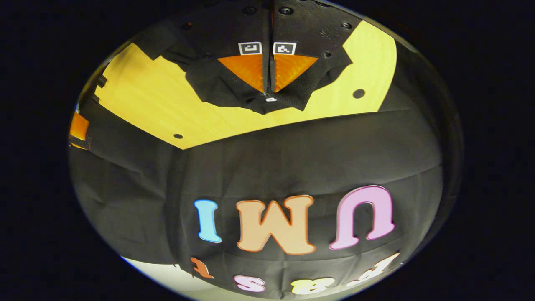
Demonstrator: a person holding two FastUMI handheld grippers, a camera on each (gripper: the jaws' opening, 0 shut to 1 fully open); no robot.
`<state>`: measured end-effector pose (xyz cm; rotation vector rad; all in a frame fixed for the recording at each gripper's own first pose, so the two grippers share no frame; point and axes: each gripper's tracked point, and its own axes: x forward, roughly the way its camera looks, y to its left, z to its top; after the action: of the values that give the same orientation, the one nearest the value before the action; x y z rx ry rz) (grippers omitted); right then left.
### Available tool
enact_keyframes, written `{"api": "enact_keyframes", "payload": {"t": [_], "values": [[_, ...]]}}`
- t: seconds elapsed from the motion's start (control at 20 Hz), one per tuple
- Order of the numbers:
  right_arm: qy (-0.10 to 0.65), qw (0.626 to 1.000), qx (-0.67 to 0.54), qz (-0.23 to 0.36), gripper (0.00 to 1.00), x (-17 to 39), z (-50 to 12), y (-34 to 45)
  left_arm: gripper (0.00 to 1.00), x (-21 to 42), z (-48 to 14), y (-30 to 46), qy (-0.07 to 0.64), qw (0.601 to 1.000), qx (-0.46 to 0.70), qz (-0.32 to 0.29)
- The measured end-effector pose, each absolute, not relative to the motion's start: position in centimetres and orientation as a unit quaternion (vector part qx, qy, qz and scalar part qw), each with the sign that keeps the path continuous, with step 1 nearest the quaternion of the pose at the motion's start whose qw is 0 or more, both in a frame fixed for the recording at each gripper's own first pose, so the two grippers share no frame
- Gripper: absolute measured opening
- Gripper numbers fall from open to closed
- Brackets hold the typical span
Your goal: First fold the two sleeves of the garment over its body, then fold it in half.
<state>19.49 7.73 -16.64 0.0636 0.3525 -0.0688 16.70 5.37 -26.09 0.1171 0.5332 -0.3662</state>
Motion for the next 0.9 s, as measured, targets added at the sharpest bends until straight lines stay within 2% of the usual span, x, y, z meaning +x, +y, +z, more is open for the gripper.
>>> {"api": "enact_keyframes", "payload": {"t": [0.1, 0.2, 0.35, 0.4, 0.65, 0.8, 0.9], "values": [[0.179, 0.982, 0.032, -0.042, 0.97, 19.0, -16.9, 7.0, 0.0, 17.2, -27.0, 2.8, 0.268, 0.941, 0.06, -0.198], [0.182, 0.982, 0.029, -0.049, 0.94, 18.6, -17.2, 6.3, 0.0, 17.4, -27.5, 1.2, 0.28, 0.938, 0.078, -0.19], [0.179, 0.982, 0.027, -0.043, 0.94, 18.3, -17.2, 5.8, 1.0, 18.4, -23.8, -1.9, 0.22, 0.954, 0.055, -0.198], [0.174, 0.983, 0.027, -0.04, 0.97, 18.1, -17.1, 5.5, 0.92, 18.5, -22.1, -2.2, 0.198, 0.959, 0.049, -0.198], [0.157, 0.987, 0.04, 0.005, 0.97, 17.9, -16.3, 5.5, 0.92, 14.8, -15.1, 2.5, 0.119, 0.984, 0.037, -0.128], [0.147, 0.987, 0.042, 0.042, 1.0, 16.9, -16.4, 6.5, 0.92, 10.7, -14.7, 7.5, 0.122, 0.989, 0.044, -0.065], [0.16, 0.986, 0.034, 0.04, 0.94, 16.2, -17.4, 6.3, 0.92, 7.2, -15.5, 10.7, 0.144, 0.988, 0.049, -0.026]]}}
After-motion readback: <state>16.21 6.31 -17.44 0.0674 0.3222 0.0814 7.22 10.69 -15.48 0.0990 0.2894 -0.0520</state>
